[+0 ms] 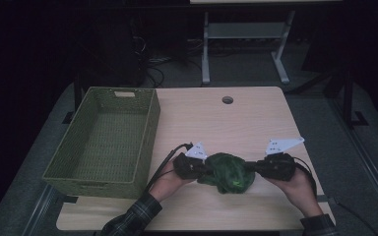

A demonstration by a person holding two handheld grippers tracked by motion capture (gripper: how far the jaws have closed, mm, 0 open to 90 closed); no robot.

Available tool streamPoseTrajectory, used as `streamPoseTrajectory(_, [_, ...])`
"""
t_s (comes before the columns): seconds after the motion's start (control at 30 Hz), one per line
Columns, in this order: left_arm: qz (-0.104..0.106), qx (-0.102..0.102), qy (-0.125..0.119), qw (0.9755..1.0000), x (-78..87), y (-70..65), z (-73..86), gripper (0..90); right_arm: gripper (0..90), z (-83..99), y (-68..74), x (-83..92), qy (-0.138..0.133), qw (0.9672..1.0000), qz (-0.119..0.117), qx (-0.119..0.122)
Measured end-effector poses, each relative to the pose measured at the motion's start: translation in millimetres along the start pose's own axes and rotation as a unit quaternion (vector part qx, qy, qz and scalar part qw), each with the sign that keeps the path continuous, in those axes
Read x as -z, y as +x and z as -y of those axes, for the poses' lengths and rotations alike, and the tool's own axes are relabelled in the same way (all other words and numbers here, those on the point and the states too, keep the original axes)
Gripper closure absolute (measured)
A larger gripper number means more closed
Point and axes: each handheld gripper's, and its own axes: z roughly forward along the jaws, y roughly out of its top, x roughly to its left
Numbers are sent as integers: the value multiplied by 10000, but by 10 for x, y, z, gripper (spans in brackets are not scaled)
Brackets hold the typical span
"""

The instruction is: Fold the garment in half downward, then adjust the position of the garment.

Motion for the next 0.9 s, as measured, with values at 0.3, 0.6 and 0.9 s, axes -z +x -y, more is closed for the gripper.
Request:
streamPoseTrajectory(0.3, [22,-98,221,9997,-26,-100,111,863,890,333,93,-123,454,9989,110,-84])
streamPoseTrajectory(0.6, [41,-132,174,9998,-103,-161,121,824,888,360,-103,-252,420,9975,509,-263])
streamPoseTrajectory(0.9, [72,-153,135,9998,-72,-153,92,779,572,360,-126,-167,73,9980,501,-387])
